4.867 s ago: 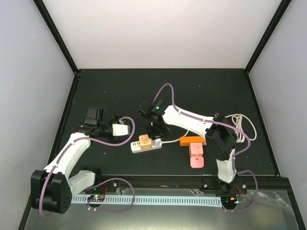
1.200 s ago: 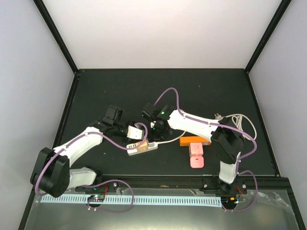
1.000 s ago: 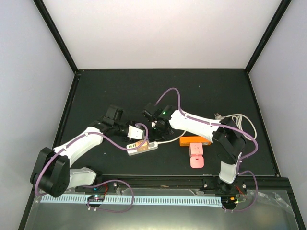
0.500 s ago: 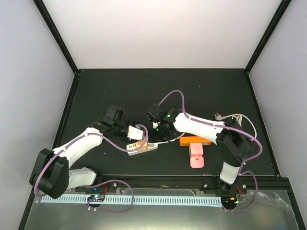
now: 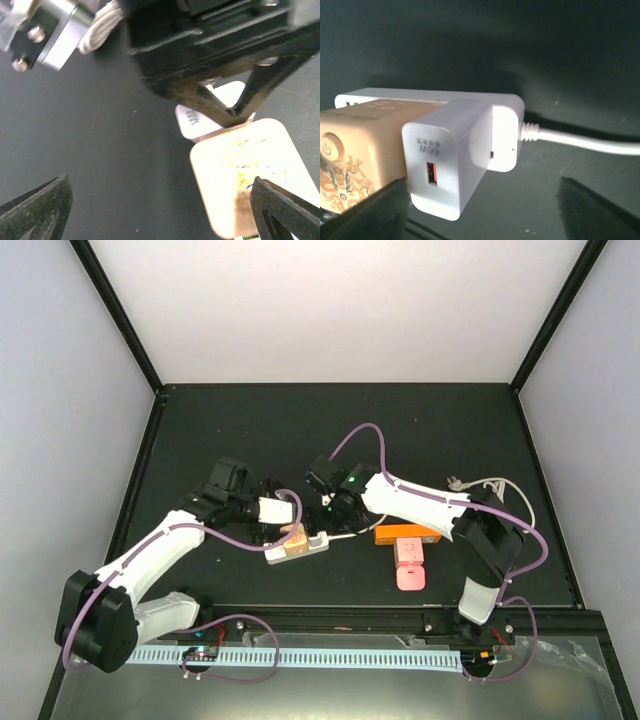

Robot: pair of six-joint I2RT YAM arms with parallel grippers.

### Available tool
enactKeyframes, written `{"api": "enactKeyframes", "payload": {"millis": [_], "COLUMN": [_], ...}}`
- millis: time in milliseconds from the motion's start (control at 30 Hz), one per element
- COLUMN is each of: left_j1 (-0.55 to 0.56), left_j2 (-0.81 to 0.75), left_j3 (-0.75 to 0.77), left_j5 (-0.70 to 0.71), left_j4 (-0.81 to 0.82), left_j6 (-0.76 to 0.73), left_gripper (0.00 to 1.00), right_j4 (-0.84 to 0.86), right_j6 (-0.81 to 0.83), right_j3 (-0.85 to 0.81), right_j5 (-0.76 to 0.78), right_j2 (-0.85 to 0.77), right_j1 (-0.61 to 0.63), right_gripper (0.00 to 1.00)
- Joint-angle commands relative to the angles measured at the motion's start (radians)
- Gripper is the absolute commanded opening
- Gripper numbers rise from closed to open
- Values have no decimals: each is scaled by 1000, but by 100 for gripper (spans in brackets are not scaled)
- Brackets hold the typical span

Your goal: Insert the plug

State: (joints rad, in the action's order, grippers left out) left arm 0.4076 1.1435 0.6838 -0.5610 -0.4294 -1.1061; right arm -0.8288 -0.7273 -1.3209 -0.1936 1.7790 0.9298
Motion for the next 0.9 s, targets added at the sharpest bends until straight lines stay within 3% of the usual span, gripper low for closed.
{"api": "enactKeyframes", "payload": {"millis": [0,33,167,267,367,500,700,800,867], "left_j1": [-70,-95,-209,-293,-358,-446,-469,-473,-473], "left_j2": [-66,-73,-79,-80,-78,-69,17,62,82], "left_j3": [99,124,223,244,201,83,-35,-107,-150], "left_j5": [18,2,-36,-36,-8,24,57,60,52], "left_j4": [-82,-102,-158,-113,13,264,481,646,769], "left_j6": [137,154,226,308,440,618,739,808,845], "left_gripper": [99,99,99,99,99,99,99,99,99], "right_j4": [-4,15,77,117,214,346,608,676,823], "right_j6": [18,23,46,88,140,220,381,353,400], "right_j3": [-60,-61,-73,-63,27,198,476,576,689], "right_j5": [121,131,200,336,445,713,1104,1154,1183], "right_j2": [-59,-80,-161,-260,-388,-602,-821,-877,-923], "right_j1": [1,1,-4,-22,-79,-126,-187,-291,-342], "right_gripper": [94,100,100,100,100,100,100,100,100]}}
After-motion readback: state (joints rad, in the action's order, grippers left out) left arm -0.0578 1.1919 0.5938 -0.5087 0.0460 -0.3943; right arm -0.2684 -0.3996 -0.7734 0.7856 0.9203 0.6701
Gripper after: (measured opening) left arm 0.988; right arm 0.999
